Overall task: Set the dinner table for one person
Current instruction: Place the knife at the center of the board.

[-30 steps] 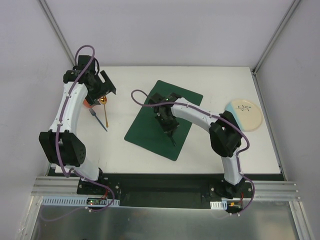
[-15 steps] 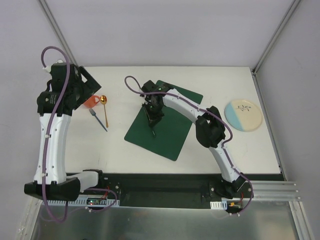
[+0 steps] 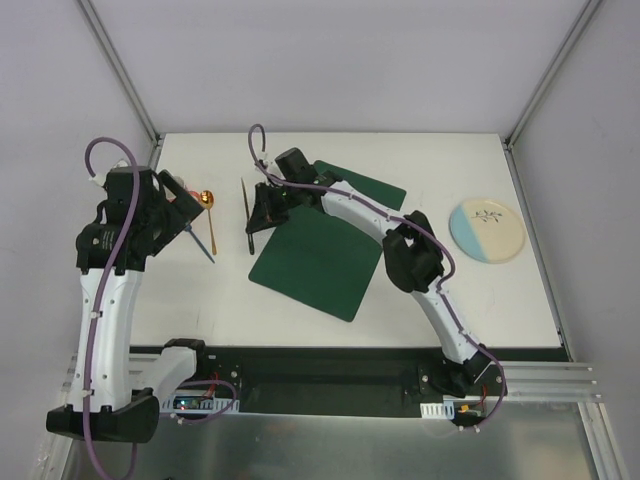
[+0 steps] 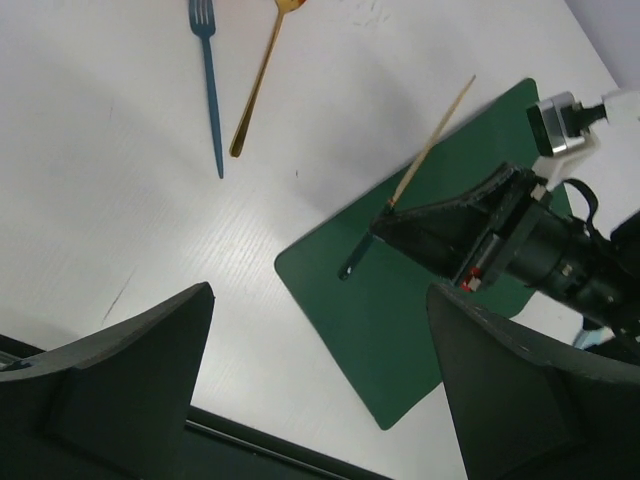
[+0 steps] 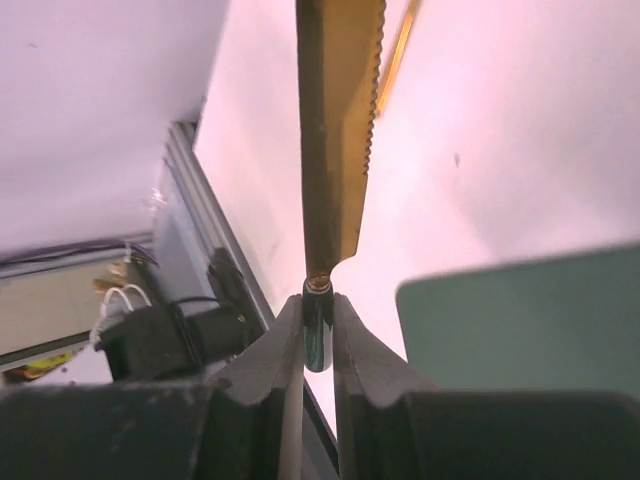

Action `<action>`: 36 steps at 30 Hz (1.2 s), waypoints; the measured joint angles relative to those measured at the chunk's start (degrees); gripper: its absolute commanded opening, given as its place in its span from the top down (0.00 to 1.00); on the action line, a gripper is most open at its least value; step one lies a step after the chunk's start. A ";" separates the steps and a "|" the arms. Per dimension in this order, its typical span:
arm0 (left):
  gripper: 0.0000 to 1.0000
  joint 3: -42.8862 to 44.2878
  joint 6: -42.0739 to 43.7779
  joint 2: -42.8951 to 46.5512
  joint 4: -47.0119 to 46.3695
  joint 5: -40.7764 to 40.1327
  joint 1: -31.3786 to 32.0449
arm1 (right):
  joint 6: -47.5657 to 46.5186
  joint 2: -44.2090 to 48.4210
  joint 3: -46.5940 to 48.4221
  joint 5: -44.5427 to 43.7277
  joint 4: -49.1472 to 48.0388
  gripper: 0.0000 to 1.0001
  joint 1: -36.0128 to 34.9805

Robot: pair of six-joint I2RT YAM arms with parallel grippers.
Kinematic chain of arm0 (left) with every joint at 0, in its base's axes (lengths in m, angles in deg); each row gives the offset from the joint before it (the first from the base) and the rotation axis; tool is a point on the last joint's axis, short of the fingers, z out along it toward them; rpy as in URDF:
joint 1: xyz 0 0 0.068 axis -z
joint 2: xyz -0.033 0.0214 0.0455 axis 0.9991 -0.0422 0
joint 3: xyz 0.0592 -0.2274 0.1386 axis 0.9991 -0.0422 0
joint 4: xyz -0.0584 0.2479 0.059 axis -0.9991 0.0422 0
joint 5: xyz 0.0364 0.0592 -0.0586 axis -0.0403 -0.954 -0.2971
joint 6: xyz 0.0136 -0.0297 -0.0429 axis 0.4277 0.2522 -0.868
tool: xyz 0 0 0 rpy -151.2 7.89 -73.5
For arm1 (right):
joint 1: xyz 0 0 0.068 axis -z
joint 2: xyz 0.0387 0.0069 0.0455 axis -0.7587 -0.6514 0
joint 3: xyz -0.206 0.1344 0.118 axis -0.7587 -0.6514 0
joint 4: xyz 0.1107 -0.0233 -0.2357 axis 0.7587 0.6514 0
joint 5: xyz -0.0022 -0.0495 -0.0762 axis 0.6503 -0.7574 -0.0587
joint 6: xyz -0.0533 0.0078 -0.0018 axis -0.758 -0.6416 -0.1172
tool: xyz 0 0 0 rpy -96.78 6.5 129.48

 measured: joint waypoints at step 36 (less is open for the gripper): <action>0.12 -1.01 0.79 4.39 0.94 4.81 0.00 | 21.90 -19.80 3.17 16.41 -29.46 0.37 0.02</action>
